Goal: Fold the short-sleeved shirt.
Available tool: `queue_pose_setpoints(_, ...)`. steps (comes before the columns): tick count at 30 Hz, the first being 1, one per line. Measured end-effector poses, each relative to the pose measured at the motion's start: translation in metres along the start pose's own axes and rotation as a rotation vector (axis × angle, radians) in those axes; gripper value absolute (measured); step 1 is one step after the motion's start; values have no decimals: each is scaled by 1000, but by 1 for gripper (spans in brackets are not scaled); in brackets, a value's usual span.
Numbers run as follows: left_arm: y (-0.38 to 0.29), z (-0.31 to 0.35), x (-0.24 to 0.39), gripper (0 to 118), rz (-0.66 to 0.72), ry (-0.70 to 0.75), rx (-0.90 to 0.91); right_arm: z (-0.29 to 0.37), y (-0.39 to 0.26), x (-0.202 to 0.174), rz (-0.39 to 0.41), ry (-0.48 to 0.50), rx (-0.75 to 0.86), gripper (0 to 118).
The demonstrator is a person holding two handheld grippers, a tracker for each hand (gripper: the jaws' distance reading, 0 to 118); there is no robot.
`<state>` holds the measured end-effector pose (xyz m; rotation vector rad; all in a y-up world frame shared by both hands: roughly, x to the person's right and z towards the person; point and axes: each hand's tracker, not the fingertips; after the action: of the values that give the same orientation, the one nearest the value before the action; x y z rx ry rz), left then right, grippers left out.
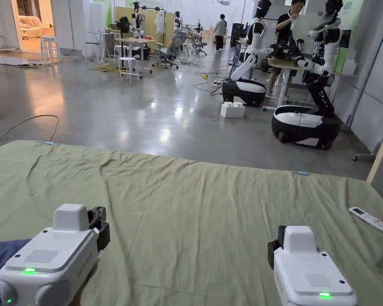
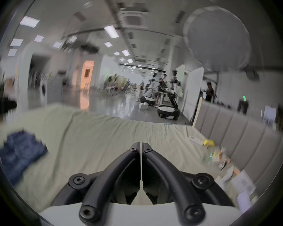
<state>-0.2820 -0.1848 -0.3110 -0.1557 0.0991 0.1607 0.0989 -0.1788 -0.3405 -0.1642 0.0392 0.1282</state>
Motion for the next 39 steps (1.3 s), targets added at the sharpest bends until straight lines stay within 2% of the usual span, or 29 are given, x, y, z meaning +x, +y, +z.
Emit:
queue_pose_setpoints(2, 1, 5, 1, 3, 93, 7, 33, 5, -1, 2, -104, -22, 27, 2)
queue_pose_setpoints(4, 2, 7, 1, 3, 128, 9, 56, 8, -2, 1, -140, -58, 35, 2)
queue_pose_setpoints(8, 0, 9, 6, 3, 91, 21, 50, 14, -1, -4, -100, -42, 55, 2)
queue_pose_setpoints(10, -1, 10, 6, 3, 49, 20, 35, 15, 2, -9, -40, -24, 70, 2)
queue_pose_setpoints(13, -2, 13, -1, 3, 29, 38, -10, 14, 0, -11, -46, -13, 56, 2)
queue_pose_setpoints(18, -9, 26, -45, 3, 40, 52, -61, 12, -7, -20, -43, 25, 26, 2)
queue_pose_setpoints(23, -19, 32, -113, 3, 71, 136, -178, 6, -17, -31, -27, 60, -8, 2)
queue_pose_setpoints(29, -46, 20, -194, 3, -22, 183, -504, -1, -26, -46, -8, 108, -36, 2)
queue_pose_setpoints(33, -75, 9, -239, 3, -8, 241, -665, -8, -33, -55, 5, 130, -56, 2)
queue_pose_setpoints(36, -92, 2, -260, 21, 5, 270, -737, -12, -38, -60, 12, 141, -74, 2)
queue_pose_setpoints(38, -101, -2, -270, 59, 65, 230, -765, -13, -41, -61, 18, 145, -85, 2)
queue_pose_setpoints(39, -105, -4, -273, 72, 102, 200, -776, -14, -43, -62, 23, 145, -89, 2)
